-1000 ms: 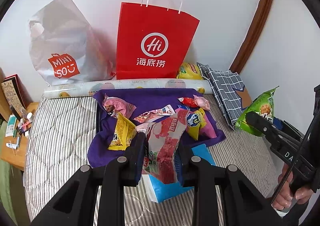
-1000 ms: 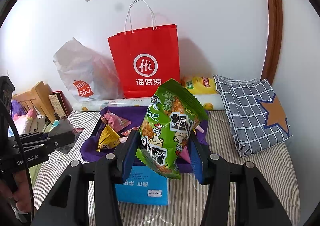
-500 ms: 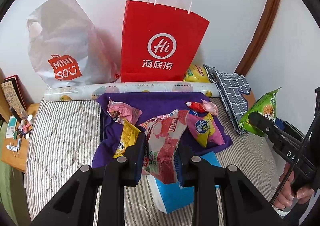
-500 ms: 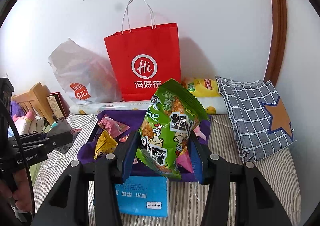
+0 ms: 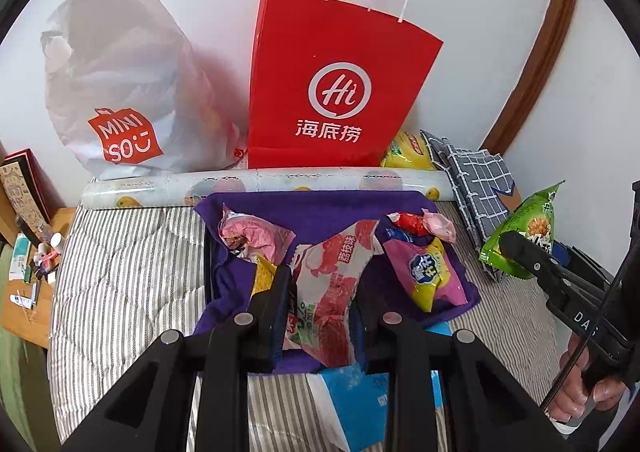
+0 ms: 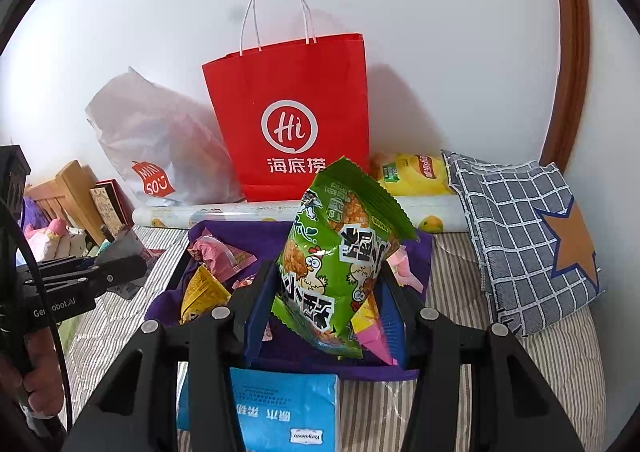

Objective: Organize snacks
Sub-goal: 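Carry the green bag and pink-and-white packet over the purple towel, then open both tools to drop the two packets on the towel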

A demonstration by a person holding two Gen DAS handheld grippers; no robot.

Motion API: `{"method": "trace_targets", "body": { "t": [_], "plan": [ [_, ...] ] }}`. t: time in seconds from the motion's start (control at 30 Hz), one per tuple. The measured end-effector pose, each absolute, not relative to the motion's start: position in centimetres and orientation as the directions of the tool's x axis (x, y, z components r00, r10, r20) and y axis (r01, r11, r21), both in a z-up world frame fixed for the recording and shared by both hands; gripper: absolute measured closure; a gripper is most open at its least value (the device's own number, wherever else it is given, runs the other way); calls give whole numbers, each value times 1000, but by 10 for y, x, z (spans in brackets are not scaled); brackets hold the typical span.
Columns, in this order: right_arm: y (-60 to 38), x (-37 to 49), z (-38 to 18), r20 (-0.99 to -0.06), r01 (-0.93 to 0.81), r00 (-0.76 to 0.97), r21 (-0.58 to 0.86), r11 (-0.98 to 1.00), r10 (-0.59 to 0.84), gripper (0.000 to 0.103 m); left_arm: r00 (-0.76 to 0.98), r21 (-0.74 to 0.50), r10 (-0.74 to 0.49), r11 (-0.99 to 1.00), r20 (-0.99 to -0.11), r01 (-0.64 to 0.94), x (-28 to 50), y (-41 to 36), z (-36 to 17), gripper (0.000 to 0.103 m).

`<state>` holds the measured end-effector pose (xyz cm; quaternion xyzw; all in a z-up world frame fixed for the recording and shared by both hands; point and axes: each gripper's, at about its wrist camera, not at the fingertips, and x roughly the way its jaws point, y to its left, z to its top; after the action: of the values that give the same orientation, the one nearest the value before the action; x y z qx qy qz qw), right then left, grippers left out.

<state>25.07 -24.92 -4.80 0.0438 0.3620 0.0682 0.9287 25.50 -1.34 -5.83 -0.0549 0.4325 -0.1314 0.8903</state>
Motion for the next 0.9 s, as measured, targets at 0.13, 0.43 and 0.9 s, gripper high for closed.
{"method": "trace_targets", "body": {
  "t": [0.13, 0.43, 0.9],
  "plan": [
    [-249, 263, -56, -678, -94, 718, 134, 987, 160, 54, 583, -215, -280, 960, -762, 179, 266, -12, -66, 78],
    [-248, 293, -79, -697, -107, 696, 141, 984, 176, 54, 562, -219, -274, 962, -780, 165, 289, -10, -85, 77],
    [-240, 332, -119, -731, -128, 653, 151, 980, 198, 54, 512, -230, -285, 958, -810, 170, 327, -20, -117, 77]
  ]
}}
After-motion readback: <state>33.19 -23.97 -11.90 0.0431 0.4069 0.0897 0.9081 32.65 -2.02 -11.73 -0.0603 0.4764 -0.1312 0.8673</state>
